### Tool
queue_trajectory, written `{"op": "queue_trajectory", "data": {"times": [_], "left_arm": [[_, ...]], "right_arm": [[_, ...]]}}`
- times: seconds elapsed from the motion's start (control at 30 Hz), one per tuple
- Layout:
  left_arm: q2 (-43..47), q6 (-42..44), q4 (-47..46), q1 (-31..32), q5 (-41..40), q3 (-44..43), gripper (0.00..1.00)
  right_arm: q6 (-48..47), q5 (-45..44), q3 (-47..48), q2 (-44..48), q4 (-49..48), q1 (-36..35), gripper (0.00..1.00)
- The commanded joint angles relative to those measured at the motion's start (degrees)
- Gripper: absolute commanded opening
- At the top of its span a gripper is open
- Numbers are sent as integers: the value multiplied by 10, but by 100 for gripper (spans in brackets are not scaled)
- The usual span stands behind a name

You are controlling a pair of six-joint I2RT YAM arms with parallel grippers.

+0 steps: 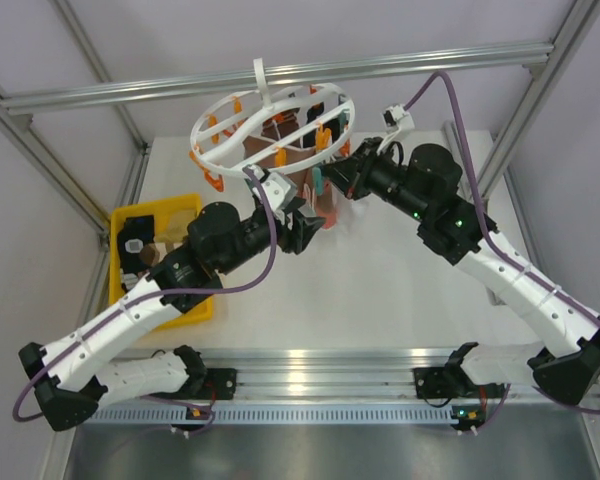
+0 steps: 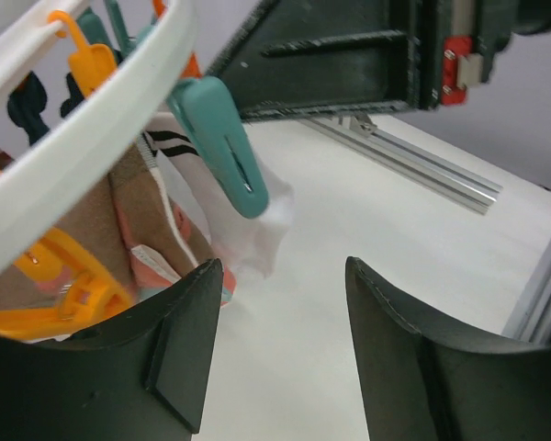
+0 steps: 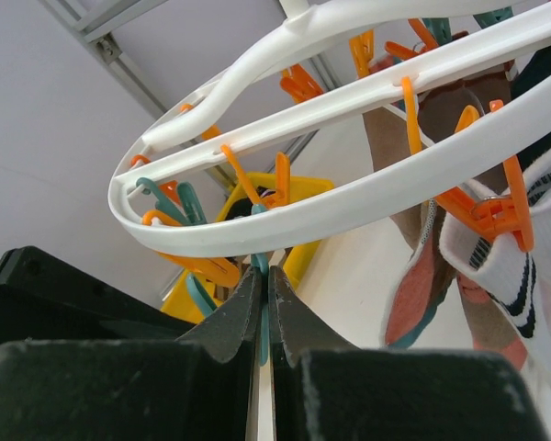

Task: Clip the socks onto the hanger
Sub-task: Open the clamp at the hanger.

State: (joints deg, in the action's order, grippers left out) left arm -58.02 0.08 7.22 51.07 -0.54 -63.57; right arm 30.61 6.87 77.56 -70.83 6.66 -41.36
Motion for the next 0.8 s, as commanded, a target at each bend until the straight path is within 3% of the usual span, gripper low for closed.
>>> {"op": "queue_trajectory", "data": {"times": [0.0,0.33,0.47,0.63,0.67,0.77], "left_arm": [[-13,-26,-65,3,-76,-34,61],[-42,-28,-132,3,-94,-35,60],[-49,-26,-150,3,-101,-31,55],[-55,-17,-165,4,-98,-22,36],[-51,-15,-171,4,-96,-12,25],[-35,-6,-197,4,-73,18,9]], "right_arm": [[-17,-9,-7,15,-10,-18,0],[-13,-9,-1,10,-23,-32,0],[-17,-4,-8,16,-23,-35,0],[-20,28,-19,22,-38,-34,0],[-24,34,-19,23,-39,-35,0],[-38,53,-18,25,-35,-35,5]]}}
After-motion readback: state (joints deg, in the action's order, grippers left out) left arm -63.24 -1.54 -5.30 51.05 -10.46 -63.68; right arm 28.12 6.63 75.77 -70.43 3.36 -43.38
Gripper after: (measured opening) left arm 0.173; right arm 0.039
